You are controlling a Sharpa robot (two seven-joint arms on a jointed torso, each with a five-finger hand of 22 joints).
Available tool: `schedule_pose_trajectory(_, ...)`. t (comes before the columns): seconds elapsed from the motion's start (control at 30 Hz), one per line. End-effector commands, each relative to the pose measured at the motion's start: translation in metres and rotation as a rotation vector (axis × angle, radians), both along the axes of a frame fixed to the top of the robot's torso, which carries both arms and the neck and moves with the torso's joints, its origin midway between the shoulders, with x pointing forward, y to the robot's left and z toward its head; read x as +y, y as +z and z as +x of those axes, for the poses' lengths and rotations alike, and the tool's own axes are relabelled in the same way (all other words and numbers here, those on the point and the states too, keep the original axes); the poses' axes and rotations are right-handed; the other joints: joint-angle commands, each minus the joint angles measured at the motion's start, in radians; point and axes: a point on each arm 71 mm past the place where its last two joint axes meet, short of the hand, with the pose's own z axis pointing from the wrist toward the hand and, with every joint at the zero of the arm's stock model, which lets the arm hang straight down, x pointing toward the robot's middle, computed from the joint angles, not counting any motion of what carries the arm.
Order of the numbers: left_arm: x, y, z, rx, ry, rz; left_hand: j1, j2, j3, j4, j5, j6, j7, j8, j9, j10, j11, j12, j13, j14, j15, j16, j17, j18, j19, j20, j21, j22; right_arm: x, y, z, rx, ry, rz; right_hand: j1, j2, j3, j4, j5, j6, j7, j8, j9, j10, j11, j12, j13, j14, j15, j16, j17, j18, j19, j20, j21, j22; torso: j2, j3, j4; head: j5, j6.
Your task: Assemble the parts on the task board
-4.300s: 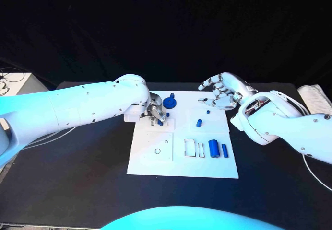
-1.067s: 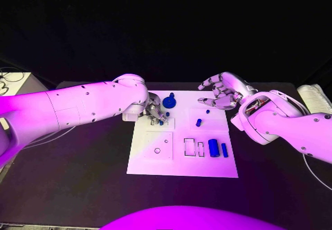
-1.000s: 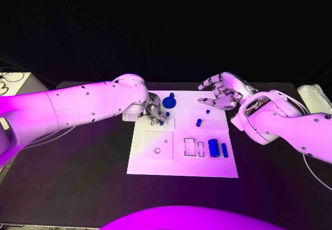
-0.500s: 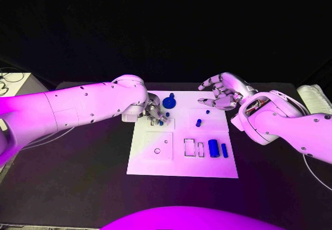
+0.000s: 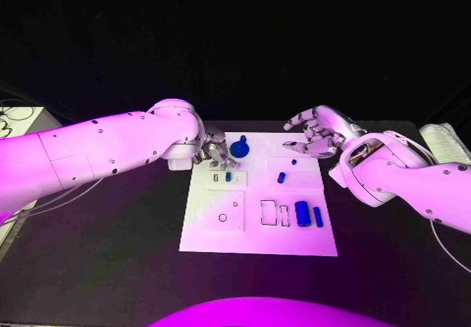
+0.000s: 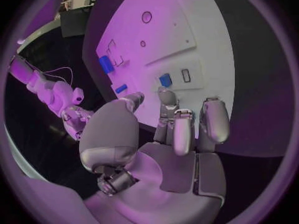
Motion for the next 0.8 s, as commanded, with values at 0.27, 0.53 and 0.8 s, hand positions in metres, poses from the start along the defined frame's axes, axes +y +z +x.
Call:
schedule_pose_trajectory(0.27, 0.018, 0.038, 0.004, -0.023, 0.021, -0.059, 0.069, 0.018, -0.009, -0.002, 0.006, -0.067, 0.046, -0.139, -0.112, -0.029, 0.038, -0.010, -0.020, 0.083, 0.039, -0.012, 0.208, 0.017, -0.019, 0.027, -0.022, -0.020, -0.004, -0.001, 0.003, -0.004, -0.001, -0.005, -0.013, 0.001, 0.002, 0.003, 0.004, -0.002, 0.003, -0.004, -0.001, -0.005, 0.000, -0.003, 0.023, 0.097, -0.005, -0.002, 0.231, 0.009, 0.055, -0.003, -0.003, 0.205, 0.002, 0.0009, 0.0014, -0.001, 0.016)
schedule_pose_trajectory(0.53, 0.037, 0.043, 0.024, -0.058, 0.105, -0.070, 0.161, 0.024, 0.001, 0.000, 0.002, -0.148, 0.089, -0.298, -0.278, -0.044, 0.073, -0.017, -0.040, 0.077, 0.070, -0.021, 0.196, 0.019, -0.019, 0.054, -0.030, -0.025, -0.006, -0.001, 0.004, -0.004, -0.007, -0.007, -0.013, 0.001, 0.002, 0.003, 0.004, -0.002, 0.003, -0.004, -0.001, -0.005, 0.000, -0.003, 0.023, 0.097, -0.005, -0.002, 0.231, 0.009, 0.055, -0.003, -0.003, 0.205, 0.004, -0.0002, 0.0016, 0.003, 0.028)
schedule_pose_trajectory(0.8, 0.047, 0.039, 0.044, -0.102, 0.192, -0.077, 0.129, 0.041, -0.021, 0.001, 0.001, -0.098, 0.086, -0.295, -0.329, -0.046, 0.071, -0.027, -0.061, 0.078, 0.069, -0.020, 0.195, 0.017, -0.011, 0.056, -0.023, -0.017, -0.007, -0.001, 0.004, -0.004, -0.010, -0.004, -0.013, 0.001, 0.003, 0.003, 0.005, -0.002, 0.002, -0.004, -0.001, -0.005, 0.000, -0.003, 0.023, 0.097, -0.005, -0.003, 0.229, 0.010, 0.054, -0.003, -0.006, 0.204, 0.004, -0.0004, -0.0020, 0.004, 0.034)
